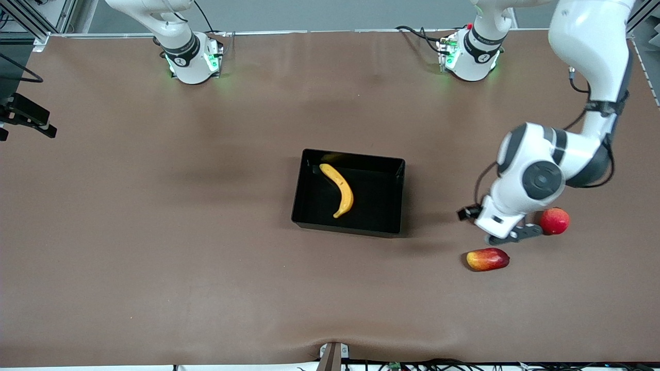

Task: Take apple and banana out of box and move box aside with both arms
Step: 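Open the left gripper and move it over the yellow banana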

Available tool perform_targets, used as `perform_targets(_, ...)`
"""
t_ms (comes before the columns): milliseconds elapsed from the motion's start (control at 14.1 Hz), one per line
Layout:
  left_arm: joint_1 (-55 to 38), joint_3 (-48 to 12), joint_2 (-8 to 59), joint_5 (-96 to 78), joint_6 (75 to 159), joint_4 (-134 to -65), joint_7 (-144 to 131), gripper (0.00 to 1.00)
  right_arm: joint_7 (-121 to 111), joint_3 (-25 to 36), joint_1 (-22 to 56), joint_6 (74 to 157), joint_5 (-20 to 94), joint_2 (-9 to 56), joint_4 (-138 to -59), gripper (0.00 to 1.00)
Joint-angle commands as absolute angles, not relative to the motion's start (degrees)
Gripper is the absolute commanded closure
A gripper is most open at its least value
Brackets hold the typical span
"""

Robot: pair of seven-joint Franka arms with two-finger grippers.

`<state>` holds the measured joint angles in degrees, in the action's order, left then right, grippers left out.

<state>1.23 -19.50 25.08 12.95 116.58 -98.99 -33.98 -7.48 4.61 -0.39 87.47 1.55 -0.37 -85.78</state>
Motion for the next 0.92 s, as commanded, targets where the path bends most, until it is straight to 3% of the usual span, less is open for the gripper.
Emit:
perform_targets(0, 0.00, -25.56, 25.05, 13.53, 114.87, -98.09, -39.62, 0.00, -7.56, 4.57, -0.70, 87.45, 2.55, 0.09, -84.64, 0.00)
perform_targets(213, -7.00, -27.25, 25.57, 13.88, 114.87, -96.68, -47.35, 0.00, -7.56, 4.57, -0.79, 87.45, 2.37, 0.17, -84.64, 0.00)
perform_targets(496, -17.29, -26.72, 32.06, 15.28, 114.96, -90.81, -57.46, 0.00, -7.56, 4.57, -1.14, 87.45, 3.16, 0.35, -84.64, 0.00)
perform_targets(851, -21.87, -26.72, 38.75, 19.51, 117.50, -86.58, -60.64, 0.00, -7.56, 4.83, -1.41, 87.45, 2.99, 0.44, -84.64, 0.00)
